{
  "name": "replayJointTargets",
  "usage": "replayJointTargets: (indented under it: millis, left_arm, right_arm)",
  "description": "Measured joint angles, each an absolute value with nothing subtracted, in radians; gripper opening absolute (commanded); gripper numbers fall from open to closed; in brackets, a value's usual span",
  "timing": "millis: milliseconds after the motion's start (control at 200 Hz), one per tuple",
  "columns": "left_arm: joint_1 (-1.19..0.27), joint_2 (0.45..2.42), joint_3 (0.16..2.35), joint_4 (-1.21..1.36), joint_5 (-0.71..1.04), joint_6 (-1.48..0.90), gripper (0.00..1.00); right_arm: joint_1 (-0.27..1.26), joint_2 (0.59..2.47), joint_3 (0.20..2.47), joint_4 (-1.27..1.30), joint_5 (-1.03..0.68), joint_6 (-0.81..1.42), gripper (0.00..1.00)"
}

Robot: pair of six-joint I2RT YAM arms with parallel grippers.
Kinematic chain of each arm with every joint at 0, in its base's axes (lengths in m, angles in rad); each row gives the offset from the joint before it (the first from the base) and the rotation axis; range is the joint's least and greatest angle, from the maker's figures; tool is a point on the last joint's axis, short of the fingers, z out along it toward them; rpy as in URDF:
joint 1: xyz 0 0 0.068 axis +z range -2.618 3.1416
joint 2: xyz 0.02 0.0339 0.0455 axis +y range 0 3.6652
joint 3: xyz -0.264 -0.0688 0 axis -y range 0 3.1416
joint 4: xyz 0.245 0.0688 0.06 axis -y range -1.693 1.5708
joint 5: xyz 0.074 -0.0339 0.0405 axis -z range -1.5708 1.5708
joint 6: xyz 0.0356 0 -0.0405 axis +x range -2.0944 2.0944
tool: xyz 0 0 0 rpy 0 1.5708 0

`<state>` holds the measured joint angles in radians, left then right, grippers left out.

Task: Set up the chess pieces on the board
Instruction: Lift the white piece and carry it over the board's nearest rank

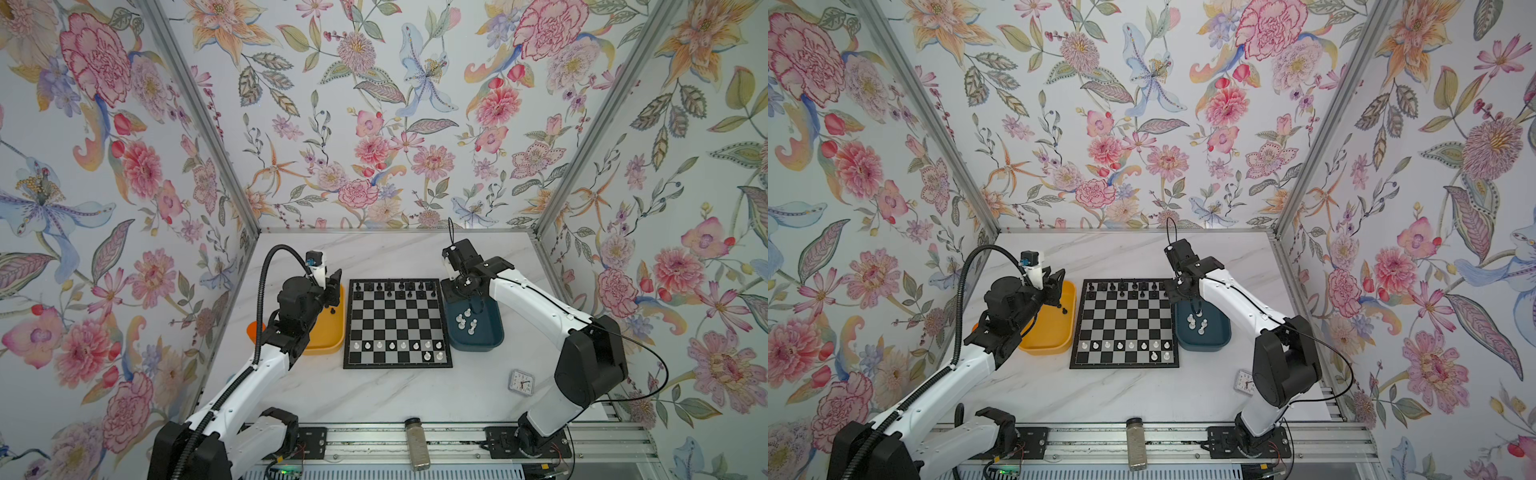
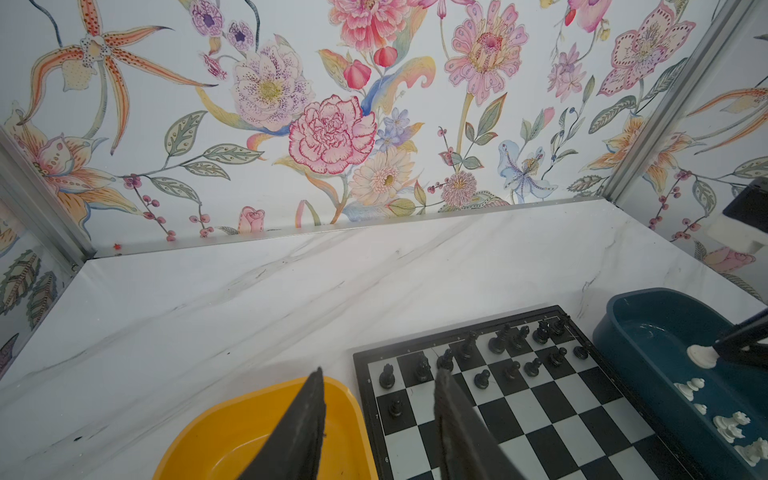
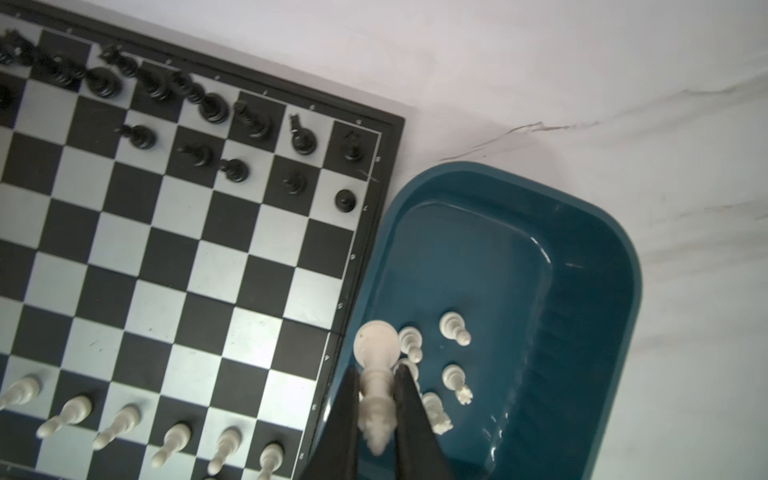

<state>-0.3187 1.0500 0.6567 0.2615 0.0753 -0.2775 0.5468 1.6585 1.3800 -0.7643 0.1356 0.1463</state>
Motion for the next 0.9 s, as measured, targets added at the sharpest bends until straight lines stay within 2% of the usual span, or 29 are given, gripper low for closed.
replayJointTargets:
  millis: [410, 896]
  left_arm:
    - [-0.319, 1.028, 0.634, 0.273, 0.081, -0.278, 0.45]
    - [-0.319, 0.992, 0.626, 0.275, 0.102, -0.278, 0.45]
  right_arm:
    - [0.849, 1.608, 1.373, -0.853, 0.108, 0.236, 0.0]
    - [1.0, 1.629, 1.328, -0.866, 0.052, 0.327, 0.0]
